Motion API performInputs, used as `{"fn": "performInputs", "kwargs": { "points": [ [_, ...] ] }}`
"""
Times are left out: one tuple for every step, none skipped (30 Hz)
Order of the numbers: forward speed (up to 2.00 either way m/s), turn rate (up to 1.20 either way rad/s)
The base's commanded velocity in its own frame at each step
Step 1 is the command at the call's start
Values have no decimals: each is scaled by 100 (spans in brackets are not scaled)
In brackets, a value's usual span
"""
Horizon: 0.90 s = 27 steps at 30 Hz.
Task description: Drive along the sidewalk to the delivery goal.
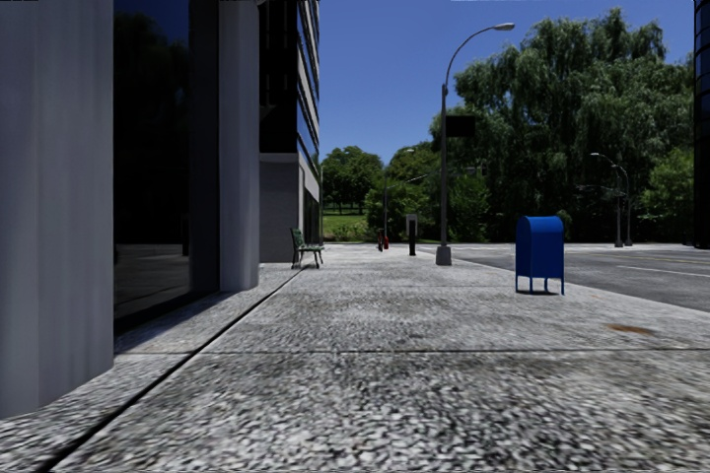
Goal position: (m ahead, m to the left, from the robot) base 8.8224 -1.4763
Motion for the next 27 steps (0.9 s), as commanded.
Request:
{"fn": "performInputs", "kwargs": {
  "points": [
    [200, -43],
    [200, -43],
    [200, -43],
    [200, -43],
    [200, -43],
    [200, -36],
    [200, -27],
    [200, -27],
    [200, -10],
    [200, 0],
    [200, 0],
    [200, 0],
    [200, 0],
    [200, 0],
    [200, 0],
    [200, 0],
    [200, 0],
    [200, 0],
    [200, 0],
    [200, 0],
    [200, 0],
    [200, 0],
    [200, 0],
    [200, 0],
    [200, 0],
    [200, 0],
    [200, 0]
  ]
}}
